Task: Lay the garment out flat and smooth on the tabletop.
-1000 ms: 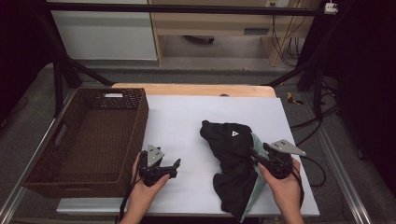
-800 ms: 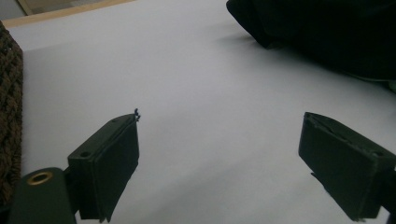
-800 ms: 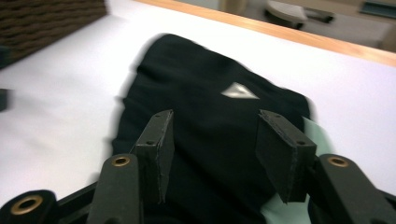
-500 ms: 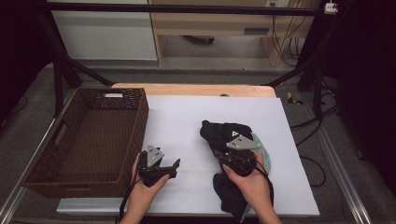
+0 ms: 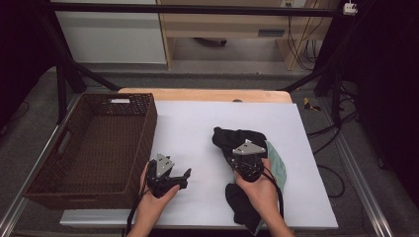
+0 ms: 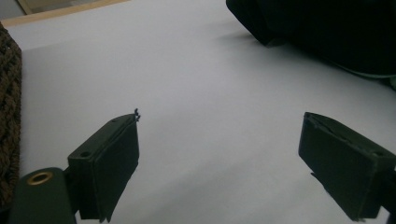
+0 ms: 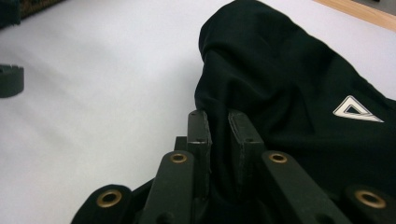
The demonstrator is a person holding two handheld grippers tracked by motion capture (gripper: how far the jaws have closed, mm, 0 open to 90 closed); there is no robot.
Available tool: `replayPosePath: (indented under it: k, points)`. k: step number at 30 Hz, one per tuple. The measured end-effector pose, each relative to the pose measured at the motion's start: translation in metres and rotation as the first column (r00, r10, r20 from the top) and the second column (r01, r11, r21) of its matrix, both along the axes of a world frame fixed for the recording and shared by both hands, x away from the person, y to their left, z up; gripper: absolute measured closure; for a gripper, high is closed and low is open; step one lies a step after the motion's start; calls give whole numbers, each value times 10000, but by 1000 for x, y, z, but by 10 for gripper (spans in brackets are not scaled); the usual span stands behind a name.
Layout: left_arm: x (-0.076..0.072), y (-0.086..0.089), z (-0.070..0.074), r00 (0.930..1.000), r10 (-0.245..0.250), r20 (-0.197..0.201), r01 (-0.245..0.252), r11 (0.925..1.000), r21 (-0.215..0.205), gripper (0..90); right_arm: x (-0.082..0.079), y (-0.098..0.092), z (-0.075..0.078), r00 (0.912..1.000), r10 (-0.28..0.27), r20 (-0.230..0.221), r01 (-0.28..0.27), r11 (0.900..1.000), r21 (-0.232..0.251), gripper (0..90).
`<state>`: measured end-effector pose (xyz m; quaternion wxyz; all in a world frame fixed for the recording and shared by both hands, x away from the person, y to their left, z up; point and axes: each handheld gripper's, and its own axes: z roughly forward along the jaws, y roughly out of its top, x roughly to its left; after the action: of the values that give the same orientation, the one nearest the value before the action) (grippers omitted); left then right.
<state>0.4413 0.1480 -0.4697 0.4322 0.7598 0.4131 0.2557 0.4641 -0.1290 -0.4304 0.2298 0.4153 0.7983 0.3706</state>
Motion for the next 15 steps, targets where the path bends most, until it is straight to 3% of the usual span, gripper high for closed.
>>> replayPosePath:
  k: [8, 15]
  points:
    - [0, 1, 1, 10000, 50, 40, -50, 10000, -14, 121, 7, -4, 29, 9996, 296, 12, -296, 9953, 924, 804]
    - [0, 1, 1, 10000, 39, 49, -39, 10000, -23, 121, 16, 2, 53, 9975, 704, -106, -669, 9780, 1978, 809]
